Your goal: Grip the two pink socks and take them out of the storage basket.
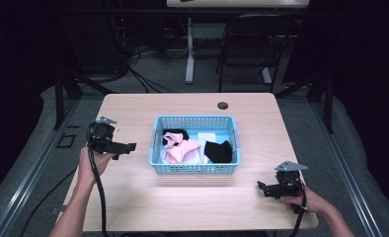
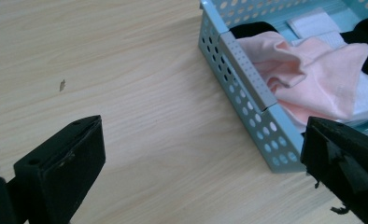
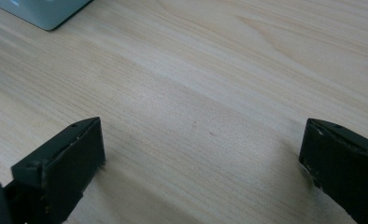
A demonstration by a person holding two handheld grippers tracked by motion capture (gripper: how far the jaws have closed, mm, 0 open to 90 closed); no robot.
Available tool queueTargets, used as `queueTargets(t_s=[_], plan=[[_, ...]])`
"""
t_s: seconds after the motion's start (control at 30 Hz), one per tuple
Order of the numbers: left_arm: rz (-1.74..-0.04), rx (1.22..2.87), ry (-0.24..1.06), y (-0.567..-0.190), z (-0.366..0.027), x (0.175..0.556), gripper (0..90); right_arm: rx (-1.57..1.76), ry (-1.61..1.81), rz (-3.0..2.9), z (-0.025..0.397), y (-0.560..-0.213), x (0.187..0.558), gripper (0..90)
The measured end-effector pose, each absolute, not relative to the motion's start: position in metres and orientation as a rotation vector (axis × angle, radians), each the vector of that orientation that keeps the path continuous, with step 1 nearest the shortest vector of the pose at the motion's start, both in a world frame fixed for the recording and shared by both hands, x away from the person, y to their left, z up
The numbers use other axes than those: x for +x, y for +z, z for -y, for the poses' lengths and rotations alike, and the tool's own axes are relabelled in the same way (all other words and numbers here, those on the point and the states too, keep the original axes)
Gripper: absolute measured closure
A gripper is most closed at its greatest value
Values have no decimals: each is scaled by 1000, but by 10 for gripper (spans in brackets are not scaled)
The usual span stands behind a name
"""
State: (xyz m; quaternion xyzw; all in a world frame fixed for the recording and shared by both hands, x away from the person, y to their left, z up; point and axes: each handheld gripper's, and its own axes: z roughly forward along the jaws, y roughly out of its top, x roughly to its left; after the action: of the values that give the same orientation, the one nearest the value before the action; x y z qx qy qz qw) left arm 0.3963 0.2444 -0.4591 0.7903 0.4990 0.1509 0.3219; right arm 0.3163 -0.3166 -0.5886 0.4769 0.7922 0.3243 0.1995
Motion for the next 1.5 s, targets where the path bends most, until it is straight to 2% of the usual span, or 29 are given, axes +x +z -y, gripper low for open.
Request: queueTargets(t_s=[0.73,1.0,1.5], plan=[[-1150,2153,308,-452,-165,436,8,1333,909,-2215,317,-589,316,0],[-1107,2244,266,-464,-135,450,81,1333,917,-2217,316,-589,317,0],[-1146,2286,210,-481,-126,468,185,1332,917,-2218,317,-589,317,0]])
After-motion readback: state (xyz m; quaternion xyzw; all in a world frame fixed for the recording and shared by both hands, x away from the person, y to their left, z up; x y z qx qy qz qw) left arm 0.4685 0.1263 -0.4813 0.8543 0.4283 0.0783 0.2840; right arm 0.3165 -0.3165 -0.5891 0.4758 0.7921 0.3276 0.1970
